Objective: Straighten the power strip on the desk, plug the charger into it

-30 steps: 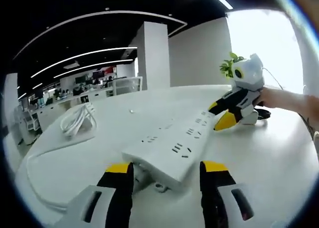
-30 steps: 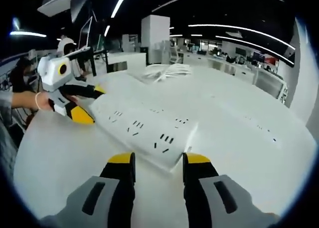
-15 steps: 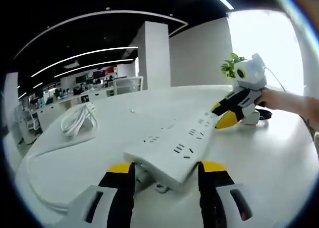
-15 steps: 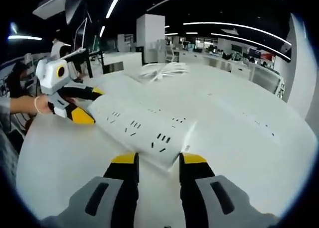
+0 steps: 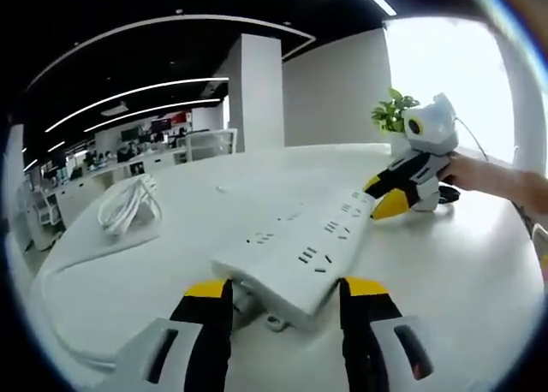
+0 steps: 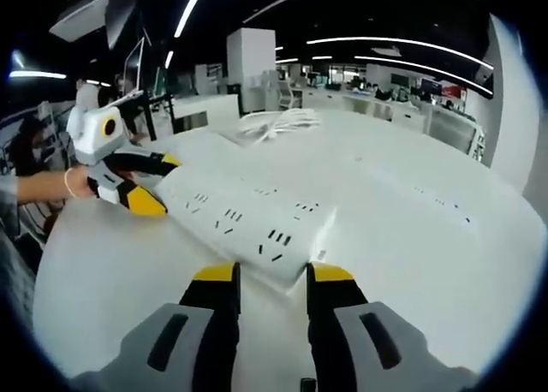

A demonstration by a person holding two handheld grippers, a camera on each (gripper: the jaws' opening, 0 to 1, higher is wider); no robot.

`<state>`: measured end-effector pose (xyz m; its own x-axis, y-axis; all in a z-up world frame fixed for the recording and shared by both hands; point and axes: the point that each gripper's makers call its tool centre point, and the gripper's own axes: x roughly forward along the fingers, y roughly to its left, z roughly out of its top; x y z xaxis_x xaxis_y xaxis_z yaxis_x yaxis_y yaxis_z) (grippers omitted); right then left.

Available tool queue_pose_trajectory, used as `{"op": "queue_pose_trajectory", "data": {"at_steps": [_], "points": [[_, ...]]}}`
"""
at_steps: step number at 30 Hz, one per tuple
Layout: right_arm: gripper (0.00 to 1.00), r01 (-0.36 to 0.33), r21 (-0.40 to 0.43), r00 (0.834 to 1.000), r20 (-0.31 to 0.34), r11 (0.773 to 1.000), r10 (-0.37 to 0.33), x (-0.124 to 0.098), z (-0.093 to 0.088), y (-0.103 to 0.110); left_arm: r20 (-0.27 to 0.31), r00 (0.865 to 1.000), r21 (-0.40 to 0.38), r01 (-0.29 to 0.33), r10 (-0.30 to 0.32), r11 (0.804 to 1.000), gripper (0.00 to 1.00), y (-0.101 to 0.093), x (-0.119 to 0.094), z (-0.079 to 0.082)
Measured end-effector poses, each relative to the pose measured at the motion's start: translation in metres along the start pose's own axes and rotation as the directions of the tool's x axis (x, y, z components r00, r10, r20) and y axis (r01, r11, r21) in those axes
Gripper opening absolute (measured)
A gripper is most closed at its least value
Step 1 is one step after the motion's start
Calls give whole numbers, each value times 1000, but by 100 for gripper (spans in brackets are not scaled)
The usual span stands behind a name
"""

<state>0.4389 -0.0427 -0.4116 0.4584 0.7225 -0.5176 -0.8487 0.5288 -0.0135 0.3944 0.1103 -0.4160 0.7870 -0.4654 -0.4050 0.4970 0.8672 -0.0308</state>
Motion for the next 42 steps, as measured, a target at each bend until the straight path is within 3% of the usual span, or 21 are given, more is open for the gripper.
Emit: {"op": "queue_pose_trajectory", "data": {"at_steps": [13,42], "points": [[26,55,-50,998,-18,997,-56,-10,-7,10,5,997,38,76,-76,996,50,-1,0,-1],[23,94,-18,995,-19,995,-94,-24,-12,22,-16,984,90,175,-175,980,51,-2,-2,0]]}}
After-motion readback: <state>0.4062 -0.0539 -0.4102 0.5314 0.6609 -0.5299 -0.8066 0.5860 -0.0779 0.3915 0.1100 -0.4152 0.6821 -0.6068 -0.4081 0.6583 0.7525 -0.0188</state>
